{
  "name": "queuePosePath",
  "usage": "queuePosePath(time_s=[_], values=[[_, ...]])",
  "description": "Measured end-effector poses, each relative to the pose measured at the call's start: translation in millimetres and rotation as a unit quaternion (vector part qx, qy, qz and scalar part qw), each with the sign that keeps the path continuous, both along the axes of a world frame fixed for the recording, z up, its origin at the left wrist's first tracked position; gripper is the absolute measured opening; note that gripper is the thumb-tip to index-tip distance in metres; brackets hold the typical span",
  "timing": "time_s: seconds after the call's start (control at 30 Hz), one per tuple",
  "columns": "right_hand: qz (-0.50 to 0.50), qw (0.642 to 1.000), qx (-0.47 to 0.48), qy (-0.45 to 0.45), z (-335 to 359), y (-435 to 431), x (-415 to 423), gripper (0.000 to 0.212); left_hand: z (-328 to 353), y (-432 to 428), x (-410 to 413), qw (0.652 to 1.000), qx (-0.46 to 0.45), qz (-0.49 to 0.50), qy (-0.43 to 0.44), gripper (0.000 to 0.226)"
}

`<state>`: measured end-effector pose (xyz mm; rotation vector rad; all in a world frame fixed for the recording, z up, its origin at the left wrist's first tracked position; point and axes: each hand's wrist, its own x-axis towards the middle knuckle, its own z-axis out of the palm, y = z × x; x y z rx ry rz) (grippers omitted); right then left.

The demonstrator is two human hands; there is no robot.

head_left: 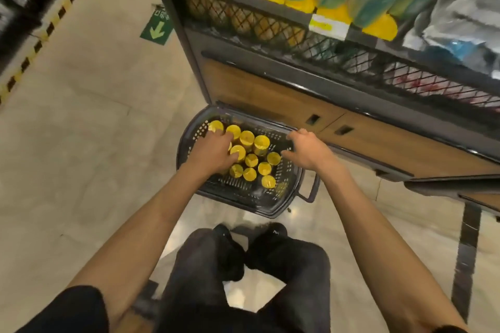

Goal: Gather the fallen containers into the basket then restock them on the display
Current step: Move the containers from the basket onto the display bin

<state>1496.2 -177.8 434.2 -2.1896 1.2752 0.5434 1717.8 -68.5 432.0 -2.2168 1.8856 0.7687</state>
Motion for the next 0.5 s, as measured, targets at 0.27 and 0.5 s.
queuePosePath(time_s=[0.27,0.5], values=[[-0.001,1.000,-0.026,-0.008,-180,-12,18,0.058,-189,-8,25,0.999,-0.030,0.003,0.008,0.053],[0.011,0.997,-0.067,-0.022,-303,-27,36,0.060,-317,-14,25,0.995,-0.091,-0.033,-0.004,0.051]])
